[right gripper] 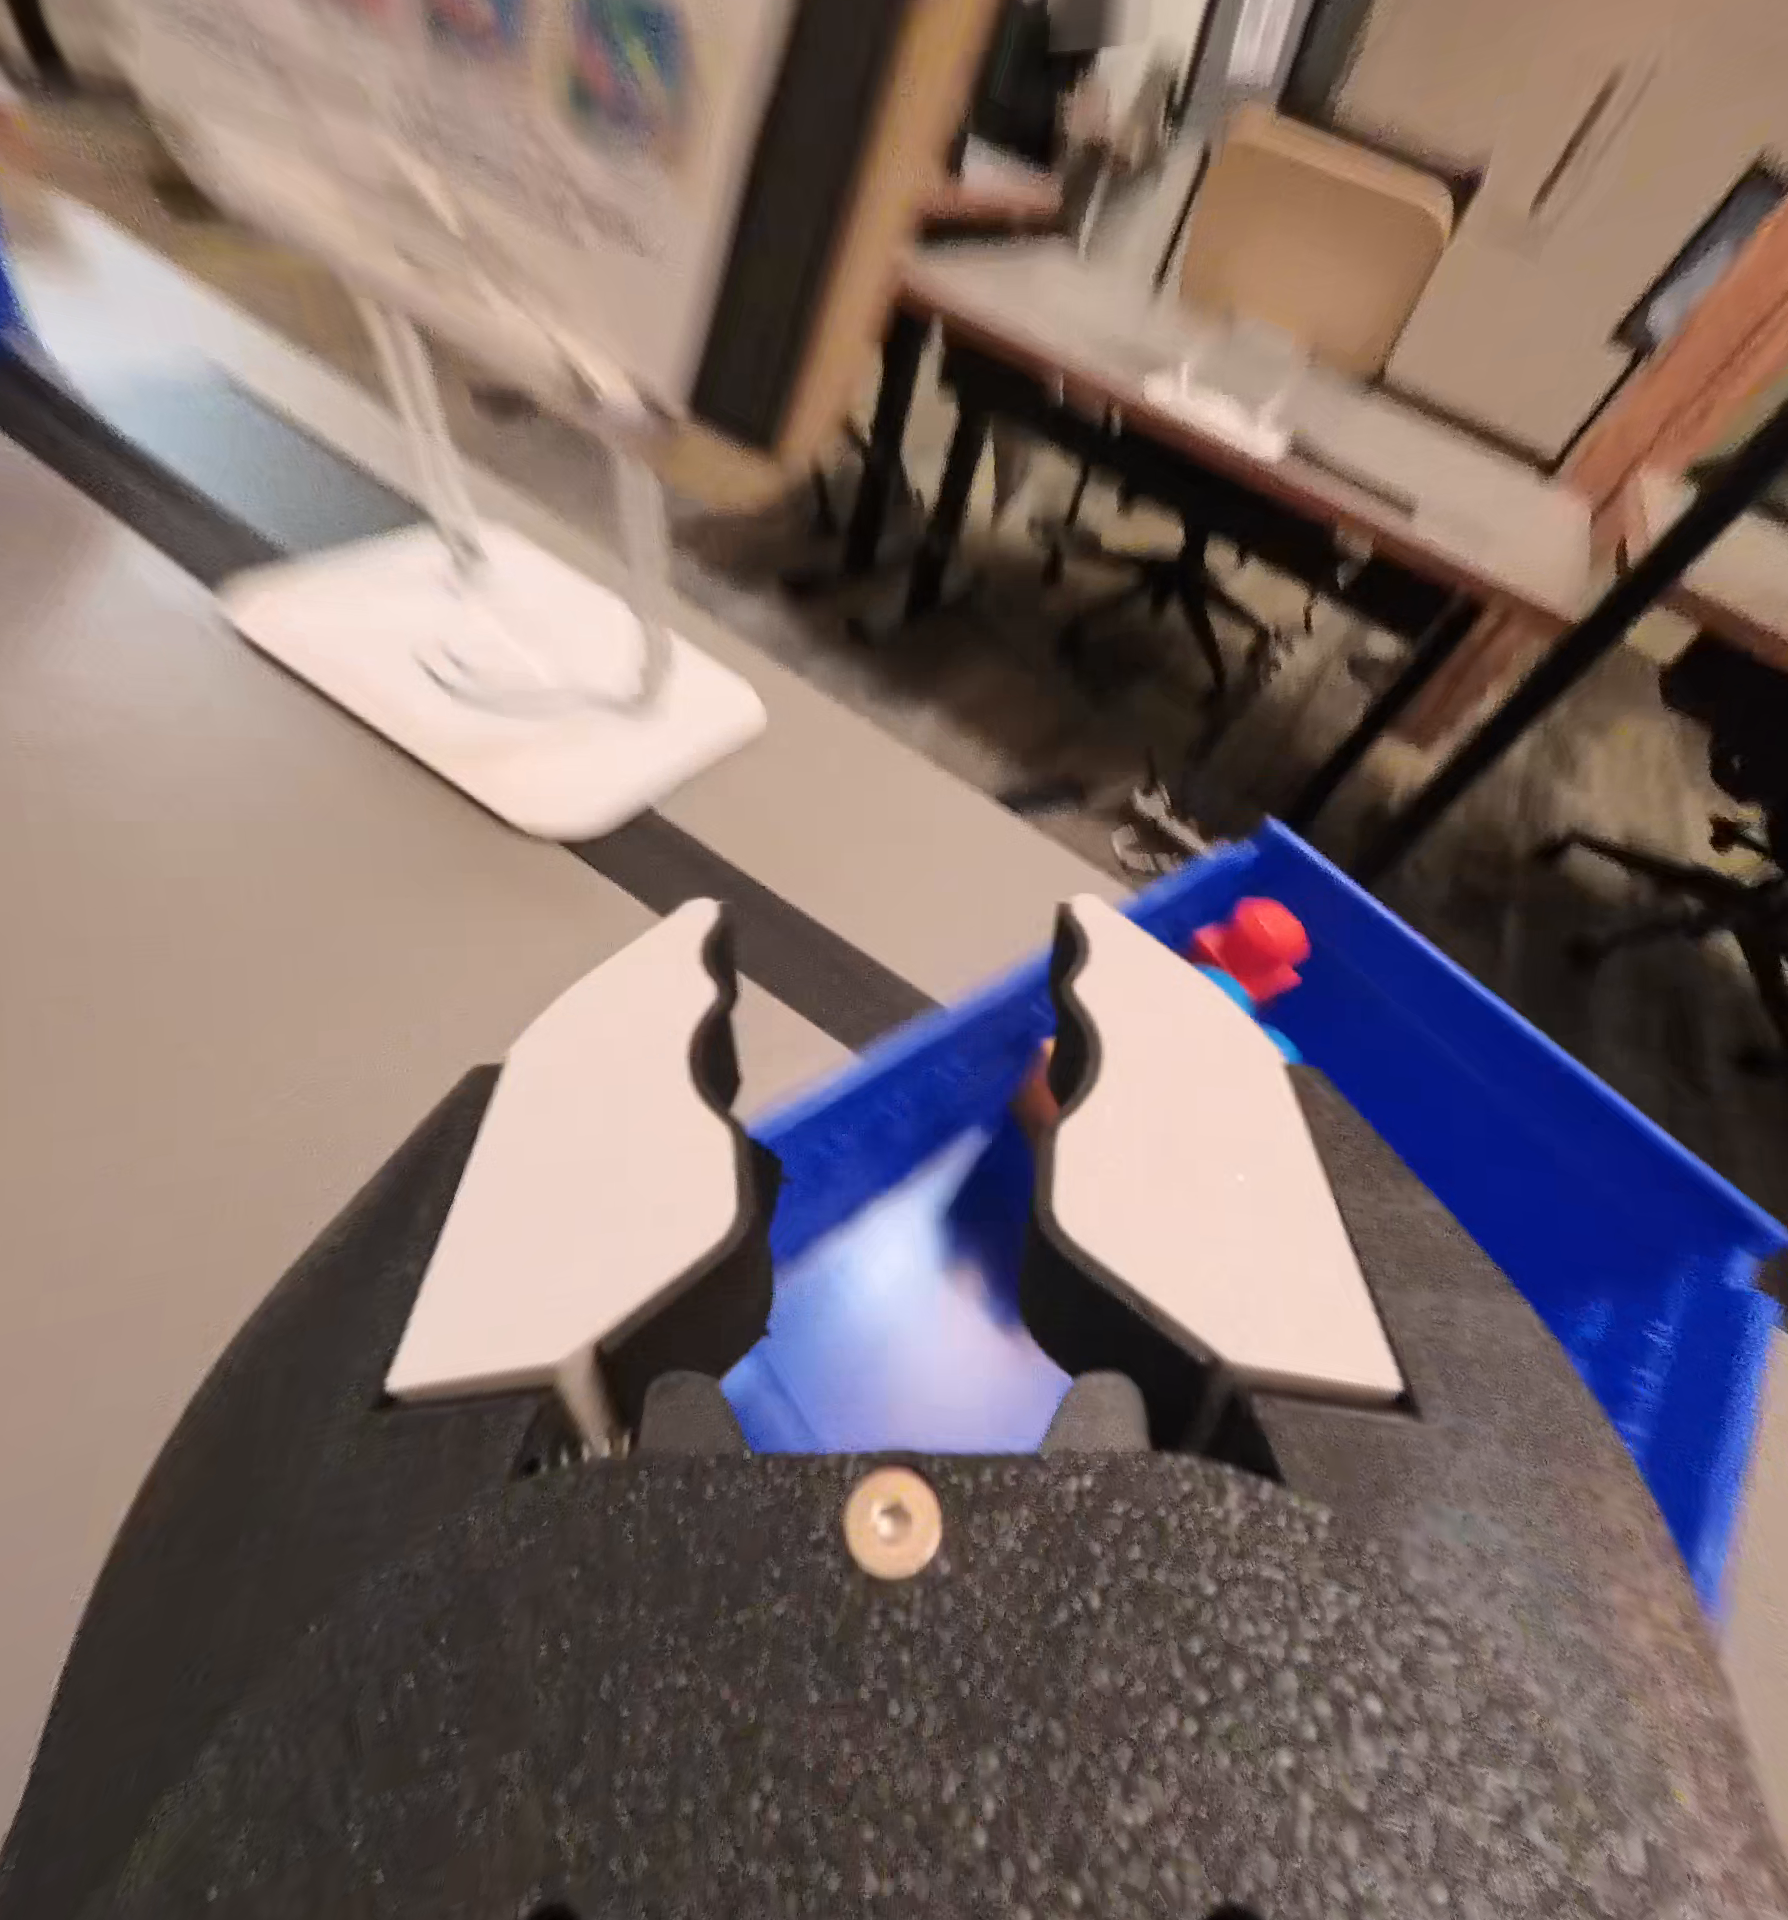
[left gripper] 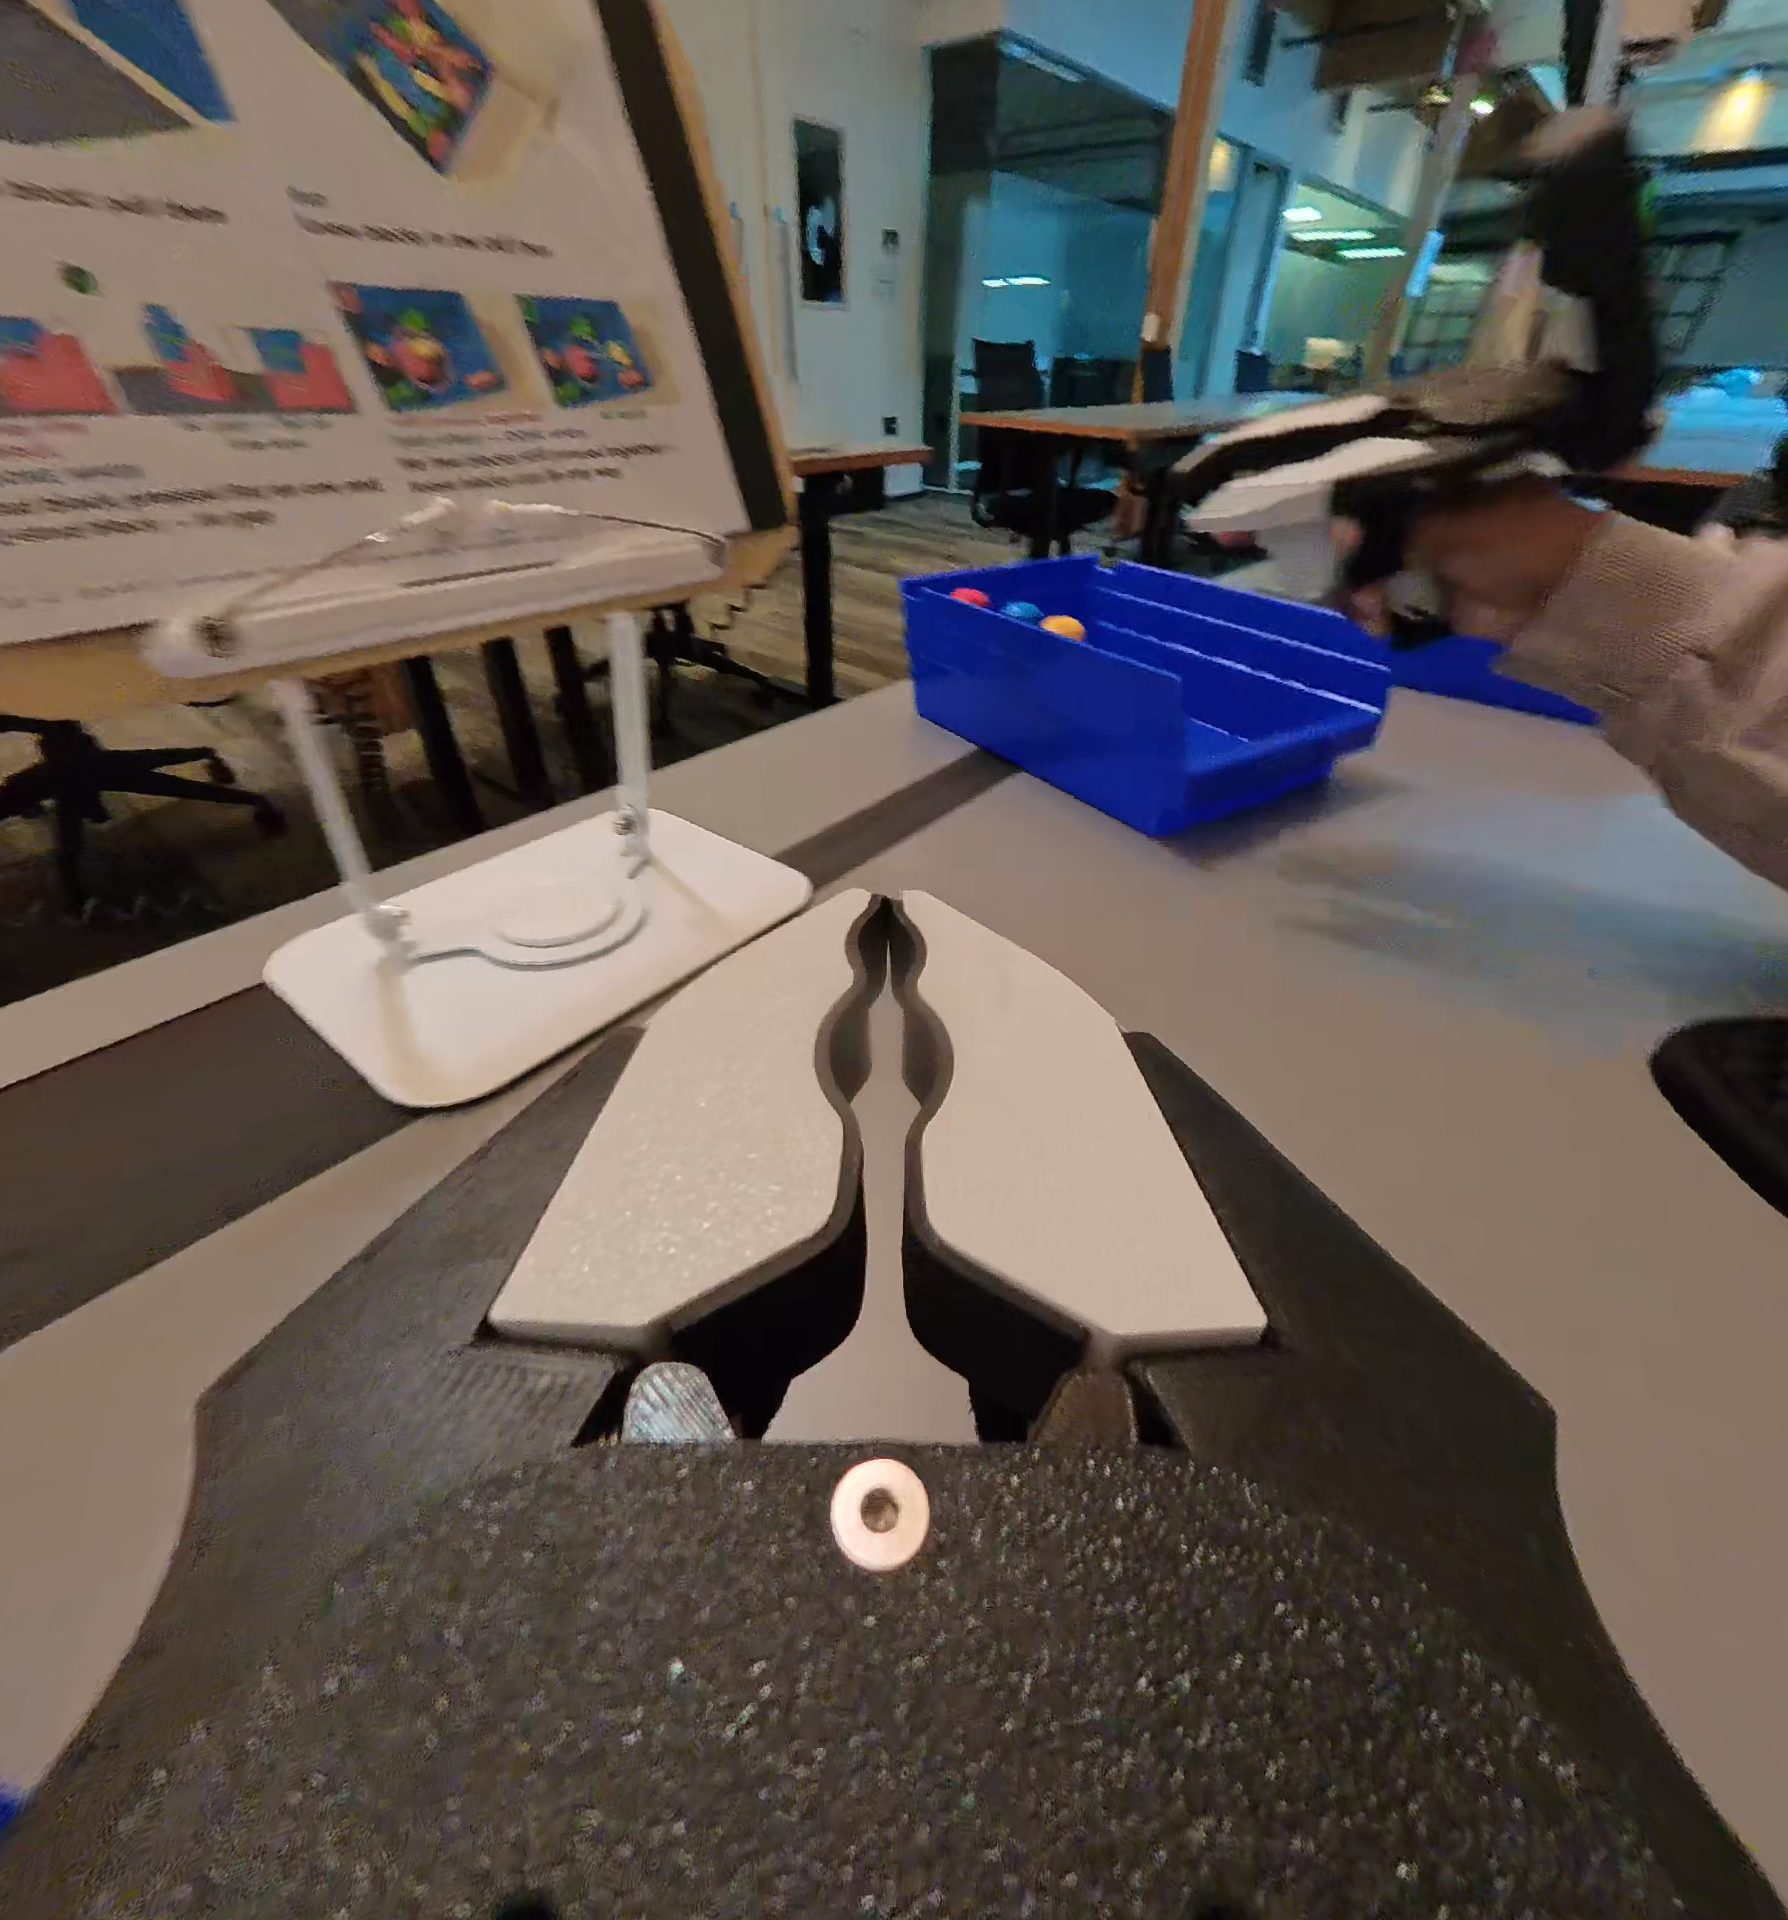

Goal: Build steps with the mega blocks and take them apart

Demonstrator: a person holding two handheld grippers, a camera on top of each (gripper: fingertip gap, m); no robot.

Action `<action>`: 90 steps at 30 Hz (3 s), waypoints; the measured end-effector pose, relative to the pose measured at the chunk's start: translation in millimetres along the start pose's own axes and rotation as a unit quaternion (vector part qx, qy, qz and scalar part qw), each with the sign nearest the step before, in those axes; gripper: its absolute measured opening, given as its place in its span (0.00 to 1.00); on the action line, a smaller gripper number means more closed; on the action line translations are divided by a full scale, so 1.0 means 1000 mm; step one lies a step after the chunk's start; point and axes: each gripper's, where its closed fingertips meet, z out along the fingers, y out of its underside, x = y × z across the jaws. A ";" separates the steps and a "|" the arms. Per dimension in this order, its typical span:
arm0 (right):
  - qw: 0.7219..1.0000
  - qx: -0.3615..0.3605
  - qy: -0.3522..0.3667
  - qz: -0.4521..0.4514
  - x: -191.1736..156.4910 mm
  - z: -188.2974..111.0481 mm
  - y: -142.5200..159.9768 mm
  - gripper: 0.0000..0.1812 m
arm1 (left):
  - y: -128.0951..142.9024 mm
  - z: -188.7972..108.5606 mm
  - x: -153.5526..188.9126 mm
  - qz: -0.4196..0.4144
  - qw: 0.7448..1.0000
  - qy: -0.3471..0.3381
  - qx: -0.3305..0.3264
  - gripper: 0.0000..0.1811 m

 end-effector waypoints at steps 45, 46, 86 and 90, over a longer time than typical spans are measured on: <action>0.978 0.082 -0.118 0.152 -0.212 -0.011 0.024 0.00 | 0.087 -0.142 -0.336 -0.081 0.823 -0.317 -0.465 0.20; 0.978 0.084 -0.120 0.150 -0.212 -0.011 0.023 0.00 | 0.070 -0.141 -0.332 -0.062 0.833 -0.313 -0.452 0.20; 0.918 -0.085 -0.366 -0.127 -0.332 -0.034 0.086 0.19 | 0.059 -0.002 0.068 0.118 0.925 0.199 -0.301 0.25; 0.922 -0.101 -0.351 -0.131 -0.329 -0.030 0.091 0.21 | 0.010 -0.051 -0.057 0.108 0.953 0.022 -0.282 0.22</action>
